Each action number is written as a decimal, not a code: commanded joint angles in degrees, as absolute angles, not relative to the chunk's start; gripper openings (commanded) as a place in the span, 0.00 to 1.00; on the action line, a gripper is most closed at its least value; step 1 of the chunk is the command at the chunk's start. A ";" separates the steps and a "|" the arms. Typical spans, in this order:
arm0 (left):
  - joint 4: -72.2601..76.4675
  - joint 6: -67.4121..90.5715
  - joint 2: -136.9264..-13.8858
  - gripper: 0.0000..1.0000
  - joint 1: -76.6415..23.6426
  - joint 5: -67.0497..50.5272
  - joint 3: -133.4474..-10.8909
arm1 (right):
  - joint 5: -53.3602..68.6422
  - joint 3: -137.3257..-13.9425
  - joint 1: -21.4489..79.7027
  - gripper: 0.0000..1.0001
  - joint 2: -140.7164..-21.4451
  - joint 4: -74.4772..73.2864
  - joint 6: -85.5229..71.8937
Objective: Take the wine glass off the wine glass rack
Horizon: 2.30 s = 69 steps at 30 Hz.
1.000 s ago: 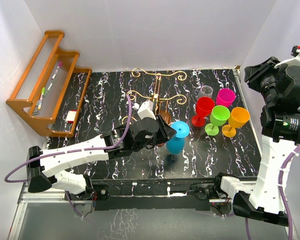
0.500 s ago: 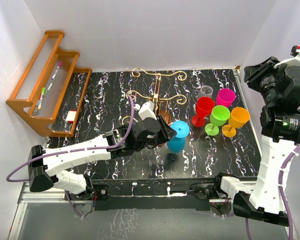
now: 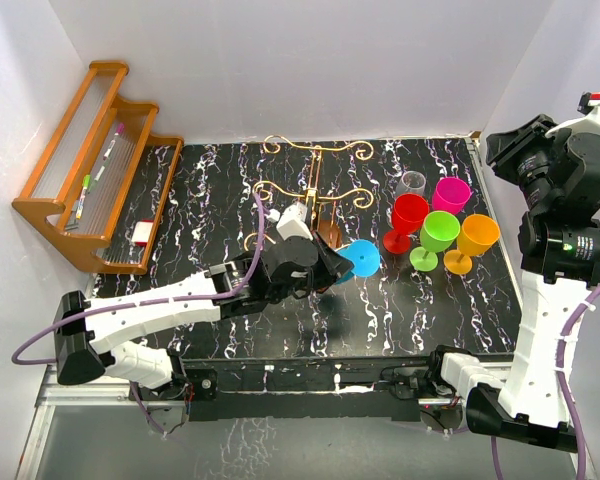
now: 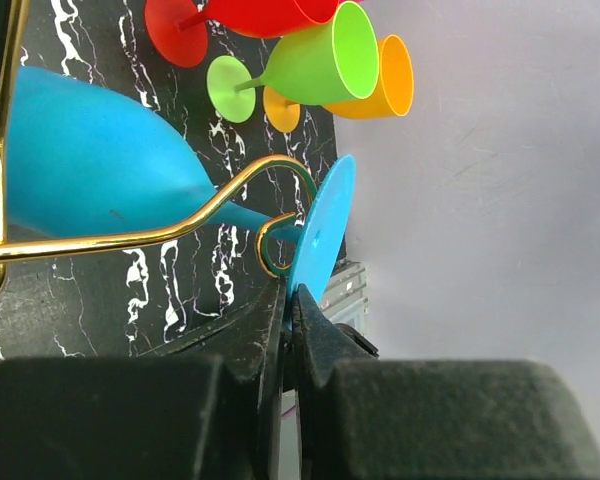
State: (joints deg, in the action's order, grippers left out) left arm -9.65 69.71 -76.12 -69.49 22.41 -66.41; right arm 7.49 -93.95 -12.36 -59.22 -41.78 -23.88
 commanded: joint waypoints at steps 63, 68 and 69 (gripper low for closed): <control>-2.20 71.13 -70.52 0.00 -68.20 26.88 -65.05 | 8.71 -92.98 -11.73 0.24 -57.92 -36.21 -23.91; -4.03 71.54 -67.78 0.00 -68.17 26.99 -63.84 | 9.74 -92.82 -11.70 0.24 -58.20 -36.22 -23.91; -4.29 71.73 -67.24 0.00 -68.22 26.53 -63.55 | 10.16 -92.81 -11.77 0.23 -58.28 -36.21 -23.93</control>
